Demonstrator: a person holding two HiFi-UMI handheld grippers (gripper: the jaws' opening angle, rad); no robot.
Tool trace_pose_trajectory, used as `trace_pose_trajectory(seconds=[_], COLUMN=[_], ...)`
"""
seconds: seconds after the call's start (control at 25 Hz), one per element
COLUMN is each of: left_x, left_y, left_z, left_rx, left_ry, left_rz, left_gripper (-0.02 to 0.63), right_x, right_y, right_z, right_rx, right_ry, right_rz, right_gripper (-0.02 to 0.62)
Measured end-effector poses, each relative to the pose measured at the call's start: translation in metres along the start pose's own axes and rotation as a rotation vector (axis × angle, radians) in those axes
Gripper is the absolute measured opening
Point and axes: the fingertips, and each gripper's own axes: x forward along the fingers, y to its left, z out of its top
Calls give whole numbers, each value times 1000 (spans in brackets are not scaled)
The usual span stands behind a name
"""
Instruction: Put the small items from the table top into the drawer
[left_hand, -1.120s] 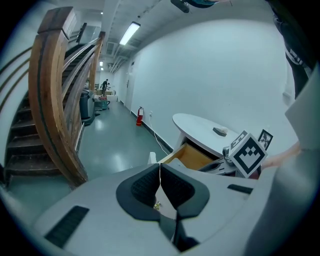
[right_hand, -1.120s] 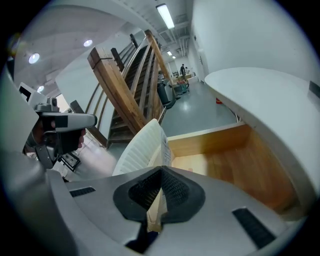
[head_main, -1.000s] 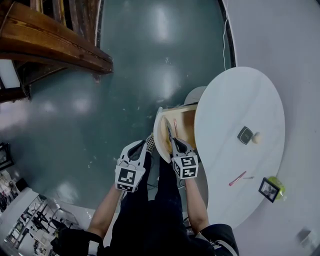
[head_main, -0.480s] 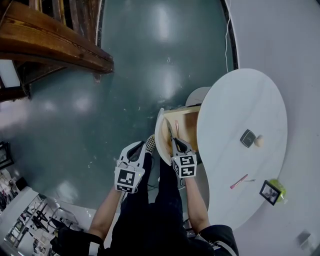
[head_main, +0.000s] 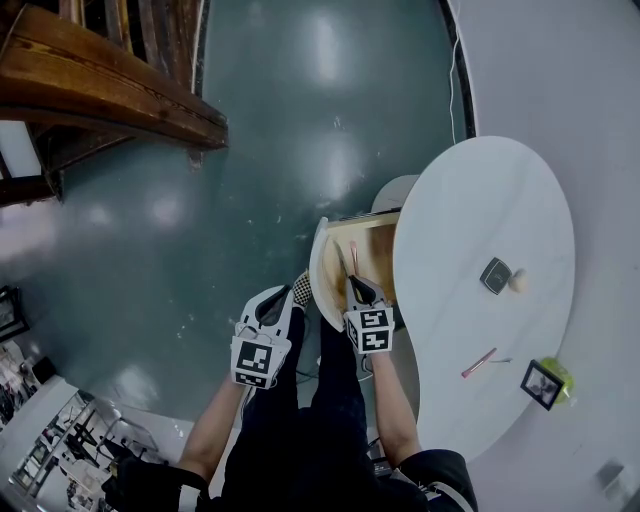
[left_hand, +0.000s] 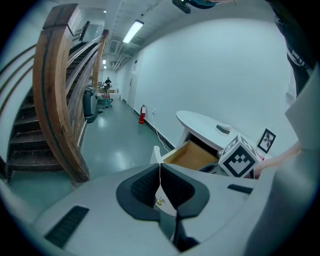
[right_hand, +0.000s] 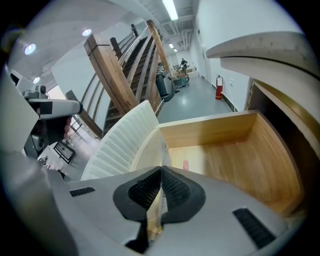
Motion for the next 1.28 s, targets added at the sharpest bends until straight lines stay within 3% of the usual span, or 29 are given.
trace_pose_trajectory(seconds=[0.6, 0.64, 0.68, 0.76, 1.28], left_x=[-4, -4, -4, -4, -20], left_y=[-3, -3, -3, -4, -9], left_z=[-8, -7, -7, -6, 2], left_rx=[2, 2, 2, 2, 24], left_ry=[10, 10, 9, 5, -19], left_rz=[-7, -7, -8, -7, -11], left_gripper=[20, 20, 20, 20, 20], right_x=[3, 3, 2, 1, -21], right_y=[-3, -2, -3, -5, -5], right_z=[-5, -3, -2, 0, 9], right_rx=[18, 23, 26, 22, 5], right_ry=[2, -10, -23, -40, -78], right_rz=[-5, -7, -11, -30, -93], right_gripper=[34, 66, 198, 243, 249])
